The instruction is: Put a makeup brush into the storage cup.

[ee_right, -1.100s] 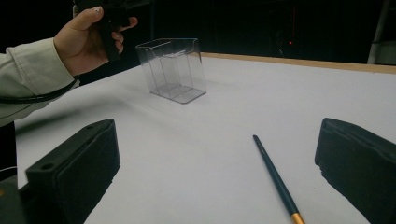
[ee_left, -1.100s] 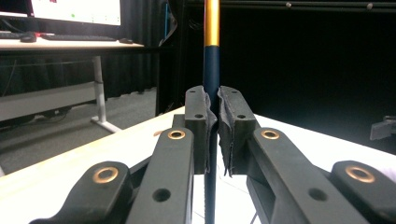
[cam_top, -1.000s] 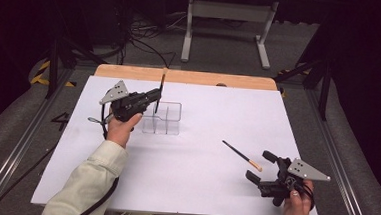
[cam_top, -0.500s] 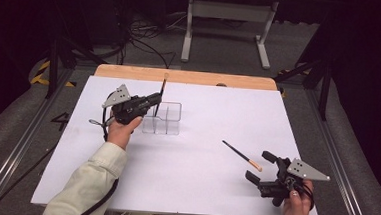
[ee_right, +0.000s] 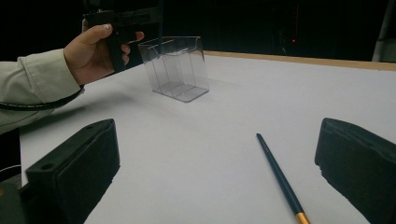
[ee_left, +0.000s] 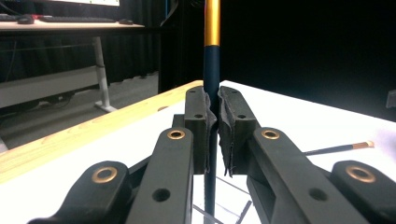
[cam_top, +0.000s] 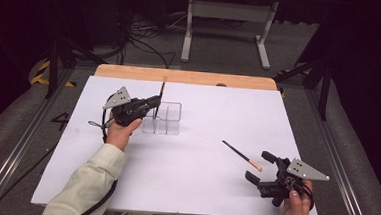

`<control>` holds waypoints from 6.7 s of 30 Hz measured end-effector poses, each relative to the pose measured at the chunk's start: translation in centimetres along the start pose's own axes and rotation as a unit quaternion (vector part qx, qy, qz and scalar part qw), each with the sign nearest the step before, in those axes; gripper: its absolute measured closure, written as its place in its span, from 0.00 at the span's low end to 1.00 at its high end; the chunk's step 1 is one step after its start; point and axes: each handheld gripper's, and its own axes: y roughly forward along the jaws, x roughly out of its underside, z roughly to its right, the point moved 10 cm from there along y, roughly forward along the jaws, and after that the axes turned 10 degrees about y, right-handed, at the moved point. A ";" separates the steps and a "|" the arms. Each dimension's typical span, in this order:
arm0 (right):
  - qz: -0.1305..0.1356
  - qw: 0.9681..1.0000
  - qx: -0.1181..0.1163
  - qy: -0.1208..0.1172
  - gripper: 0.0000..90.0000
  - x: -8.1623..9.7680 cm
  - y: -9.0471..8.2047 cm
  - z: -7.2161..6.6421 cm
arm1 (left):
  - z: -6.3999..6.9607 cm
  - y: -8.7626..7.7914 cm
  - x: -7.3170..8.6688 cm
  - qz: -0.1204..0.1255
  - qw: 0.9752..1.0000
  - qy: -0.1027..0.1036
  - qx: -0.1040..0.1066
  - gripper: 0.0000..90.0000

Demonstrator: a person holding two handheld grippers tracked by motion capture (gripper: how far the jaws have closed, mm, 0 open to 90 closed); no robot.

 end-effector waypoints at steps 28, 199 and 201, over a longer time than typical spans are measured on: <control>0.018 1.000 0.013 -0.005 0.00 -0.9 -0.3 0.3 | 2.4 -2.1 -2.0 -0.017 0.999 -0.020 0.044 0.30; -0.522 0.833 0.177 -0.042 0.59 2.2 6.8 7.1 | 4.1 -13.2 0.4 -0.052 0.997 -0.042 -0.029 0.01; -0.524 0.832 0.176 -0.045 0.59 2.4 6.9 7.2 | 4.2 -13.2 0.4 -0.055 0.997 -0.038 -0.028 0.01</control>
